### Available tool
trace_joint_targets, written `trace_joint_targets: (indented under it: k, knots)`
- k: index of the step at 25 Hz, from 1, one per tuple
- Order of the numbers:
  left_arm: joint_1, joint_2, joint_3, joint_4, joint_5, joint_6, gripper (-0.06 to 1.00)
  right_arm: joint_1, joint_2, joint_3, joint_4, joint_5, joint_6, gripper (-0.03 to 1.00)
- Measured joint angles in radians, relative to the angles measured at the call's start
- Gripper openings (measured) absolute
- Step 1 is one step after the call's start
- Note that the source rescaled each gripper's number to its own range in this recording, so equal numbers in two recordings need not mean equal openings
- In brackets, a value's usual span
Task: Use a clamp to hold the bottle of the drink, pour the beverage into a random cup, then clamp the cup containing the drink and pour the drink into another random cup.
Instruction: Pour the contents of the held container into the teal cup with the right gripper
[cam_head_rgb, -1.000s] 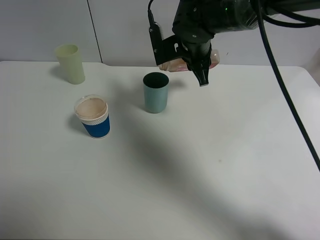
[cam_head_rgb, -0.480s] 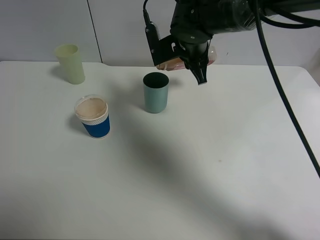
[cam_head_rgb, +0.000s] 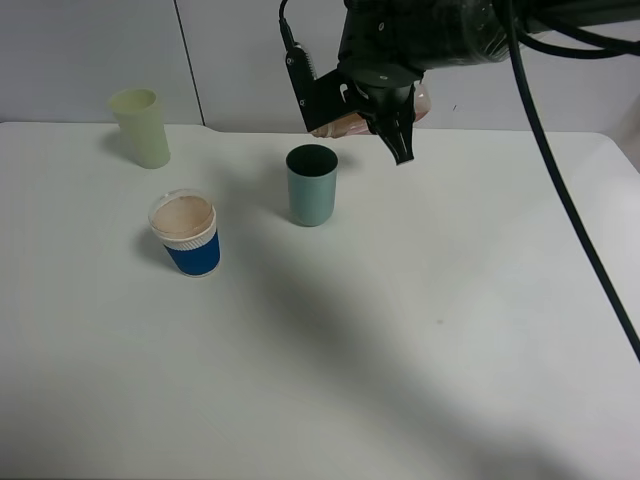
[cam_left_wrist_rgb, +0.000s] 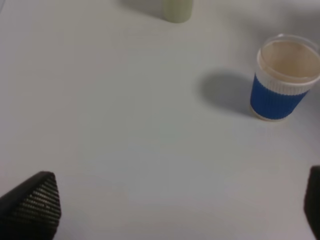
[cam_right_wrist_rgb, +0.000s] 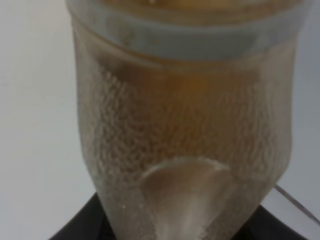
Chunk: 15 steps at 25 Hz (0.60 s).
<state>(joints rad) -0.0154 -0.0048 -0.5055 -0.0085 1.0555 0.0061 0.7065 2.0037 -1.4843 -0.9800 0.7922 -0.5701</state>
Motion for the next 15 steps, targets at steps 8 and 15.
trace_joint_targets:
  k: [8,15]
  knots:
    - [0.0,0.0,0.0,0.0,0.0,0.0,0.99,0.007,0.0,0.0,-0.011,-0.006,-0.007,0.0]
    - [0.0,0.0,0.0,0.0,0.0,0.0,0.99,0.015,0.0,0.0,-0.029,-0.016,-0.015,0.0]
